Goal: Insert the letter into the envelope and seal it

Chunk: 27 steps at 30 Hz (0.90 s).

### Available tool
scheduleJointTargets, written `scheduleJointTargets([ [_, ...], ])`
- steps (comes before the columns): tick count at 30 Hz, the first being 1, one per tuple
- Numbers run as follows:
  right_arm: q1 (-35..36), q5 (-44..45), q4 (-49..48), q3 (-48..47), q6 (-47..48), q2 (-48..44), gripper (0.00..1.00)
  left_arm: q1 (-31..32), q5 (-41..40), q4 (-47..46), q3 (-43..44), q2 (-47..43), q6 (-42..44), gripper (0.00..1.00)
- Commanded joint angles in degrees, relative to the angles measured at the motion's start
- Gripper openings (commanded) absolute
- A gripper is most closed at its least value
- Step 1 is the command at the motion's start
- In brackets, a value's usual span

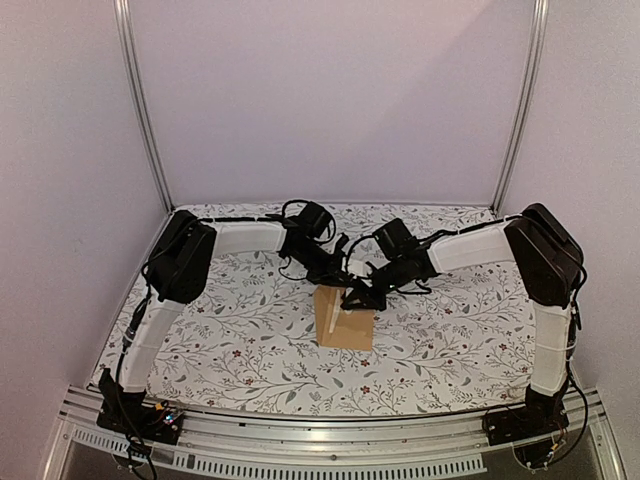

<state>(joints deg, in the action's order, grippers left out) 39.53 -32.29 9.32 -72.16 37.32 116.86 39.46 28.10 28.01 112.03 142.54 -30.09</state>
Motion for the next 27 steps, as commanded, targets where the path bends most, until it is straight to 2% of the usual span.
scheduleJointTargets([
  [1,1.2,-1.8,6.2,1.1,0.8,0.9,0.00,-1.0,-1.2,2.1,-0.5,2.7,0.2,0.00],
  [15,-1.1,7.7,-1.1,-1.4,-5.7,1.6,0.00,-1.0,-0.7,2.1,-0.8,2.5,0.2,0.00],
  [27,-1.3,3.7,3.7,-2.9,-5.4,3.3,0.00,-1.0,-0.8,2.1,-0.8,2.4,0.3,0.00],
])
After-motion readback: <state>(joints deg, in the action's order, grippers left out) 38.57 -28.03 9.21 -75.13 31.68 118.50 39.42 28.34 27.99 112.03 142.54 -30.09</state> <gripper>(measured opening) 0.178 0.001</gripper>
